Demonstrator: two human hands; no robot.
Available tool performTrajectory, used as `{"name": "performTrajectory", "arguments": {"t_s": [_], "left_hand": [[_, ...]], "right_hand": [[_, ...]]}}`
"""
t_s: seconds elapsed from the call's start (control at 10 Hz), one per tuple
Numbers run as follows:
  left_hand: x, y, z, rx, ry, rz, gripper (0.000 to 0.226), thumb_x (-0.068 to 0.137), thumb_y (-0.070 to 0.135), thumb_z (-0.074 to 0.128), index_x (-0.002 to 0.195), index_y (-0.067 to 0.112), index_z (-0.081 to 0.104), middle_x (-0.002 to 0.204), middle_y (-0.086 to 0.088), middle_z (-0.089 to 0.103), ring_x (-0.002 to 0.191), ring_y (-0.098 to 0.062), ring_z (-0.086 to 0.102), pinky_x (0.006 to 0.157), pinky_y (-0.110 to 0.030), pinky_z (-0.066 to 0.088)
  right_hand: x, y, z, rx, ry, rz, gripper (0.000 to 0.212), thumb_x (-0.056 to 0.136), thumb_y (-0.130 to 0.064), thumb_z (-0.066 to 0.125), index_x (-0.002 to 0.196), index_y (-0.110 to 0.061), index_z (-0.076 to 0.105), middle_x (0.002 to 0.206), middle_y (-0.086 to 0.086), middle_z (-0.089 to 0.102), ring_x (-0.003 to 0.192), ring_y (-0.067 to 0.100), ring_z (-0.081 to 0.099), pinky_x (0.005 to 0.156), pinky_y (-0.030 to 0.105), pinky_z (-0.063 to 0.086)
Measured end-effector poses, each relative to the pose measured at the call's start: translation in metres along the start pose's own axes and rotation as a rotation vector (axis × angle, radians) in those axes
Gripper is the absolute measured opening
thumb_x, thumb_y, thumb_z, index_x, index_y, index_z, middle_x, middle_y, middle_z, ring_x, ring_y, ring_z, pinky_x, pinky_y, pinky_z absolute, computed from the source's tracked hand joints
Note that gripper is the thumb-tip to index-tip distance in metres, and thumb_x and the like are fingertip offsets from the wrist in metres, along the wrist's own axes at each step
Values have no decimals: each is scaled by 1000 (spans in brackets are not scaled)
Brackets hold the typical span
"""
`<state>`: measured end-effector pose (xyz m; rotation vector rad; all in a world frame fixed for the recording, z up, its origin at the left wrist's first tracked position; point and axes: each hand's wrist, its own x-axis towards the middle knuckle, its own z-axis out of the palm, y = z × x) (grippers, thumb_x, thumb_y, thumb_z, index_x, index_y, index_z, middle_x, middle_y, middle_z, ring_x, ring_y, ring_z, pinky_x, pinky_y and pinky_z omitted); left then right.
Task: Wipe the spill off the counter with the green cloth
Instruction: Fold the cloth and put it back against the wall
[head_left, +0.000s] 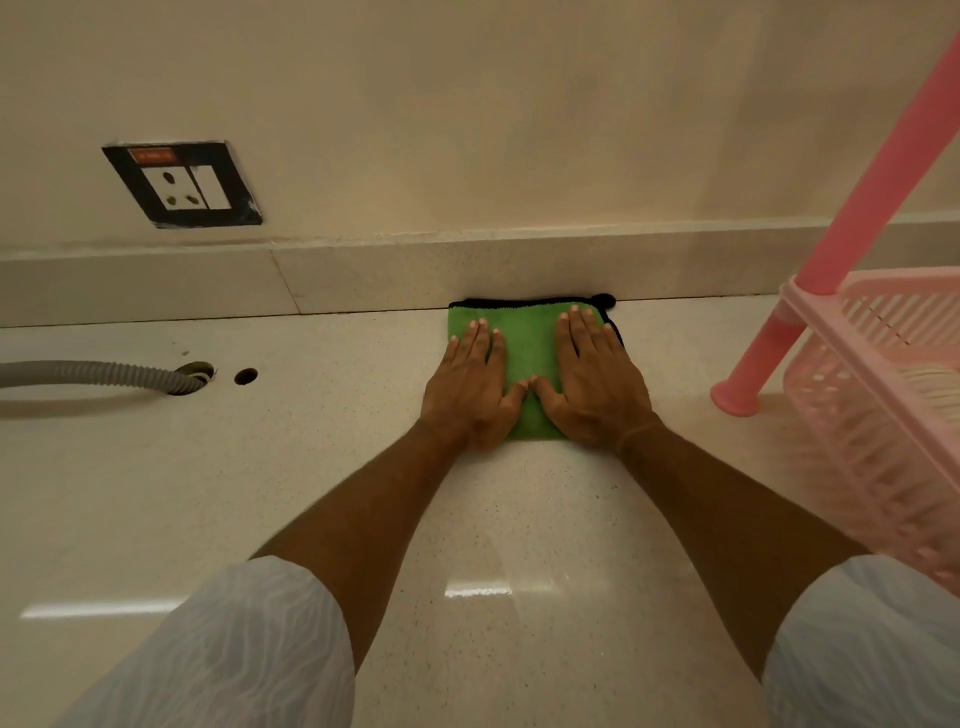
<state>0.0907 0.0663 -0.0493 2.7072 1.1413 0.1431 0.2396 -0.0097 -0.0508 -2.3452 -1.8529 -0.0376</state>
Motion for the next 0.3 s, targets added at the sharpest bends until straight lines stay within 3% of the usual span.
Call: {"name": "performTrajectory", "arguments": {"t_s": [0.3], "left_hand": [[-54, 0, -22, 25, 120, -81, 82, 88, 52, 17, 152, 6, -5, 161, -19, -8, 150, -26, -9, 123, -41, -1]], "right_hand": [[-33, -27, -18, 56, 123, 23, 87, 85, -55, 8, 152, 0, 2, 162, 20, 2, 151, 29, 2, 123, 42, 2]]}}
